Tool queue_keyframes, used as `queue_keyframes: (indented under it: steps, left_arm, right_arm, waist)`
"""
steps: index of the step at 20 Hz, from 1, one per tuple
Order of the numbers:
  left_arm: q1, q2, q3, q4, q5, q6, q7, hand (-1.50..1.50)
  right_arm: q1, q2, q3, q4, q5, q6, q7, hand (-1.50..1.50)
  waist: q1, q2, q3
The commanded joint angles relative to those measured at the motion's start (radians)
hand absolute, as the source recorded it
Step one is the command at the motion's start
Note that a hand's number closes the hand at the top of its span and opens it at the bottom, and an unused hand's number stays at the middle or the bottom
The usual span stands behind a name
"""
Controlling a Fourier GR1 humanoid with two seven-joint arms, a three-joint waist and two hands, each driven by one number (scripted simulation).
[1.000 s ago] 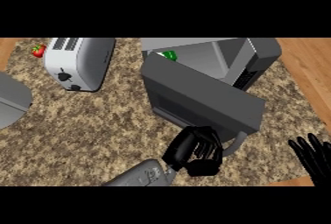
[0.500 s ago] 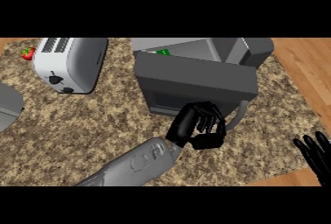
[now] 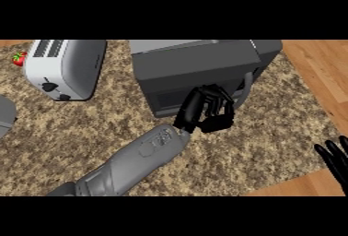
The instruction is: Pick up the milk, place it into the microwave and close the microwave
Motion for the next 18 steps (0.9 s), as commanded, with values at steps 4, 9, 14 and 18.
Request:
queue_keyframes:
  steps: [4, 9, 14, 18]
  left_arm:
    - [-0.06, 0.0, 0.061, 0.097, 0.096, -0.026, -0.075, 1.5]
    - [-0.088, 0.0, 0.083, 0.117, 0.164, -0.058, -0.073, 1.5]
    - [-0.059, 0.0, 0.094, 0.139, 0.214, -0.042, -0.102, 1.5]
    - [-0.071, 0.0, 0.089, 0.156, 0.22, -0.003, -0.132, 1.5]
  right_arm:
    - [-0.013, -0.02, -0.019, -0.027, -0.035, -0.014, 0.028, -1.5]
    - [-0.03, -0.036, -0.027, -0.049, -0.074, -0.017, 0.048, -1.5]
    - [-0.043, -0.039, -0.039, -0.045, -0.105, -0.018, 0.049, -1.5]
    - [-0.047, -0.049, -0.03, -0.063, -0.115, -0.007, 0.058, -1.5]
  waist:
    - [-0.015, 0.009, 0.0]
    - [-0.033, 0.016, 0.0]
    - [-0.03, 0.021, 0.002]
    - [-0.034, 0.022, 0.003]
